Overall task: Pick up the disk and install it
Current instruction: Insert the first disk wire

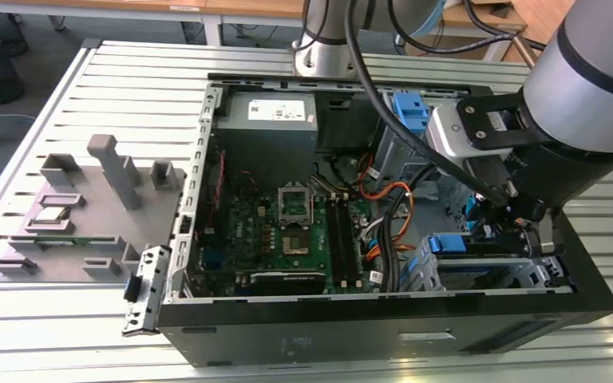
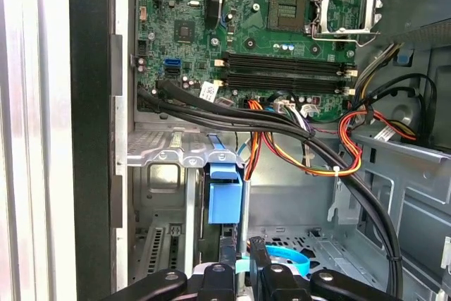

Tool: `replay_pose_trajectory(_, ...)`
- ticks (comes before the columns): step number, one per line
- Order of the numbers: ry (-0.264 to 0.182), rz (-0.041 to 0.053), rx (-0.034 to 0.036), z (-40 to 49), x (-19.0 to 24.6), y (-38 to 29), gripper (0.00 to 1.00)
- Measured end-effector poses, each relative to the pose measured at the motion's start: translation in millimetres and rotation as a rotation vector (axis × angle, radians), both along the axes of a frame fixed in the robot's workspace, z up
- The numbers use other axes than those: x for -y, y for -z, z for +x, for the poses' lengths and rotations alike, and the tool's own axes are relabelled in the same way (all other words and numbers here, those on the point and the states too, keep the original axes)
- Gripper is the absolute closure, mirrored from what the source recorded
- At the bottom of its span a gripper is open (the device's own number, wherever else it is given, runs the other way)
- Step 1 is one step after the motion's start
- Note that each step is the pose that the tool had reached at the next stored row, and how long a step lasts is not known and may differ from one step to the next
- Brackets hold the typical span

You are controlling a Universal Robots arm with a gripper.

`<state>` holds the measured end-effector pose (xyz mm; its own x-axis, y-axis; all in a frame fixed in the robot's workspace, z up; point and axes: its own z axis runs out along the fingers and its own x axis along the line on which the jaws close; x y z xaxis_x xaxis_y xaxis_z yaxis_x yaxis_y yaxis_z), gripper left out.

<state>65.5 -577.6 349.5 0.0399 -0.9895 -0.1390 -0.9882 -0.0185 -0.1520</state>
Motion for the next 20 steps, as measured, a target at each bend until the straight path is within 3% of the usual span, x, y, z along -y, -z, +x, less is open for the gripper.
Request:
replay_pose_trajectory(7, 0.000, 0.0000, -0.0001, 4.1, 0.0, -0.1, 0.76)
replay_pose_trajectory(20, 0.000, 0.0000, -0.0037, 25.2, -0.1, 0.0, 0.76)
